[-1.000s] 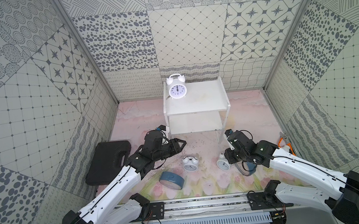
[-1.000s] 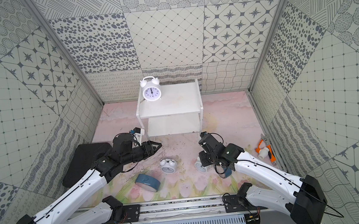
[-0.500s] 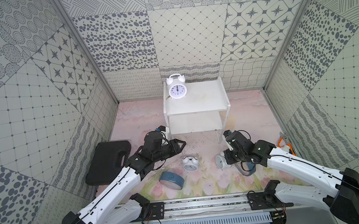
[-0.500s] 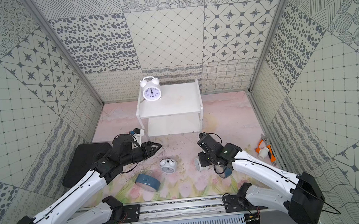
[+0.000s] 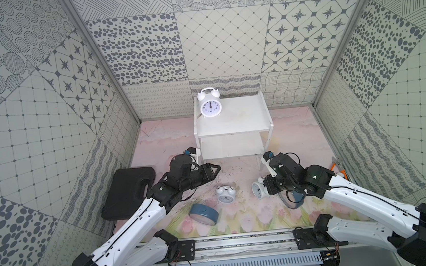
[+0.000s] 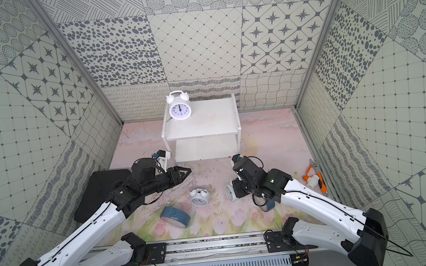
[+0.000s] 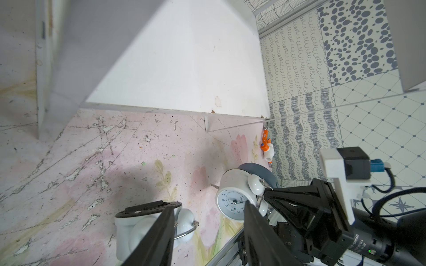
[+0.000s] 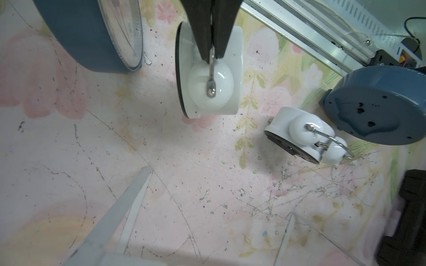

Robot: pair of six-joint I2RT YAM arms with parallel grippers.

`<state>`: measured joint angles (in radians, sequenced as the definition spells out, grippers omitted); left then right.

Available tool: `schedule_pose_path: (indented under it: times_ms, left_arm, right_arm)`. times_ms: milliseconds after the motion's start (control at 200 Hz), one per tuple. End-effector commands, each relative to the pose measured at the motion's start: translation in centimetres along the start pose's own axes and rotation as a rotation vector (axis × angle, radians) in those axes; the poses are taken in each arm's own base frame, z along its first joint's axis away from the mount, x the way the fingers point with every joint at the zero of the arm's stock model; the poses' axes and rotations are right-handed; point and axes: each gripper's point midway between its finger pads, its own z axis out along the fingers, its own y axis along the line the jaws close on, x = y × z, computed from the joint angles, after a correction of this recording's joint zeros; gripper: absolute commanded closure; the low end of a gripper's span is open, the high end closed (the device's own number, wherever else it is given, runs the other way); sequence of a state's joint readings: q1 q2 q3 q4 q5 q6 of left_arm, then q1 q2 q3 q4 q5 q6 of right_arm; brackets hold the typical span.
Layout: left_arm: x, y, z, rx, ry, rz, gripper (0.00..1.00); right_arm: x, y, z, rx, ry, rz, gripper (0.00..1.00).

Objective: Place the alarm clocks on the shelf by style
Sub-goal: Pick up the alarm from the center of the board, then place the alarm on the shelf.

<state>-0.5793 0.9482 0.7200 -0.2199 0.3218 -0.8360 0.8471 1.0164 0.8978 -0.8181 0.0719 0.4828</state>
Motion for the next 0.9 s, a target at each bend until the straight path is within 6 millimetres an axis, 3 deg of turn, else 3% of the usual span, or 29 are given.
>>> schedule_pose_path:
  times_ms: [0, 120, 265, 335, 540, 710, 890]
  left_arm:
    - [-1.3, -1.3, -0.7, 0.021, -0.045, 0.074, 0.47]
    - [-1.3, -3.0, -1.2, 0.113, -0.04, 0.114, 0.41]
    - [0.0, -9.1, -3.3, 0.466, 0.027, 0.191, 0.16]
    - [0.5, -11.5, -4.6, 0.605, 0.058, 0.221, 0.1]
    - [1.9, -13.7, -5.7, 0.743, 0.163, 0.27, 0.0]
    - [2.4, -15.5, -7.5, 0.883, 0.197, 0.293, 0.0]
    - [2.1, -16.0, -7.9, 0.928, 0.191, 0.274, 0.0]
  right_arm:
    - [-2.5, 2.1, -2.6, -0.093, -0.088, -0.015, 1.0]
    - [-3.8, 4.0, -4.8, -0.196, -0.128, -0.033, 1.0]
    - [-4.7, 8.5, -7.9, -0.452, -0.153, -0.094, 1.0]
    - [-5.4, 10.5, -9.7, -0.565, -0.176, -0.119, 1.0]
    - [-6.8, 15.1, -14.3, -0.862, -0.19, -0.214, 1.0]
    - [-8.0, 16.1, -15.7, -0.969, -0.178, -0.226, 1.0]
    - [-9.3, 14.9, -15.8, -0.999, -0.199, -0.186, 1.0]
